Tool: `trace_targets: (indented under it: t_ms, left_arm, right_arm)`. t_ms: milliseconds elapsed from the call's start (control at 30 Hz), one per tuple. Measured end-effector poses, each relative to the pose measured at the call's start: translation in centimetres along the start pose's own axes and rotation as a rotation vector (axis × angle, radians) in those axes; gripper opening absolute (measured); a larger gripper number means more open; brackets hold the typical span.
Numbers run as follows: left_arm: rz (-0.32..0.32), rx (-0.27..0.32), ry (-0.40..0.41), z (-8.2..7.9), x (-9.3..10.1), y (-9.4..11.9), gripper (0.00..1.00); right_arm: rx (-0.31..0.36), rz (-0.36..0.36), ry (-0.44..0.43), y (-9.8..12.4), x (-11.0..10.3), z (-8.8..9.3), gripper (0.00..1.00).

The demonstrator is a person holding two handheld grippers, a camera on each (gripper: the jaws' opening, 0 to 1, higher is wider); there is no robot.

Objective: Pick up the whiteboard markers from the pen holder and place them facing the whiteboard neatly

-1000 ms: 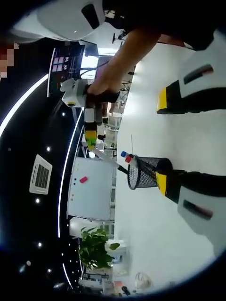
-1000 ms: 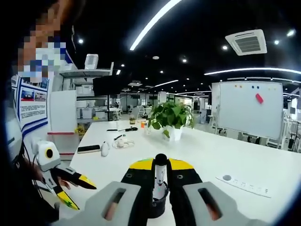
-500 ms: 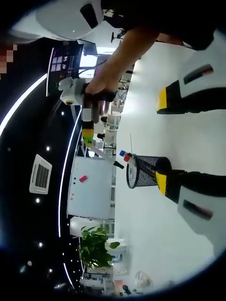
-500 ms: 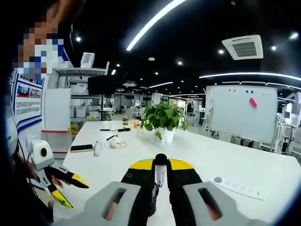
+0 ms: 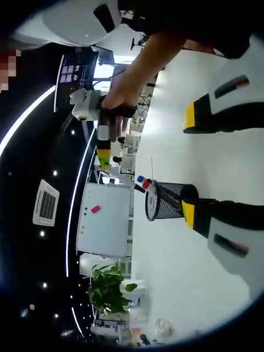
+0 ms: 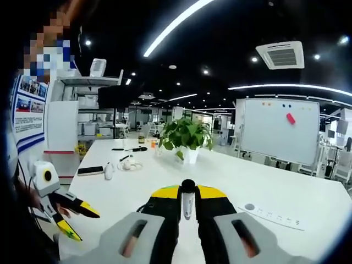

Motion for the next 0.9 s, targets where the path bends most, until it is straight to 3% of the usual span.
trace_targets:
  t_ms: [900]
  left_arm:
    - [0.01, 0.008, 0.023, 0.1, 0.1, -0.1, 0.49]
  right_arm:
    - [0.003, 0.067, -0.01, 0.9, 1.4, 0.7, 0.13]
Point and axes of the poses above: the point that each gripper's makers call its tool centre point, and the gripper's own axes: y roughly backward along the fingers, x roughly to its right, z roughly out of its underside, the point moved 1 cm from there along y, roughly backward along the fingers, and after that the axes turned 12 degrees about -x, right-handed, at the moved point
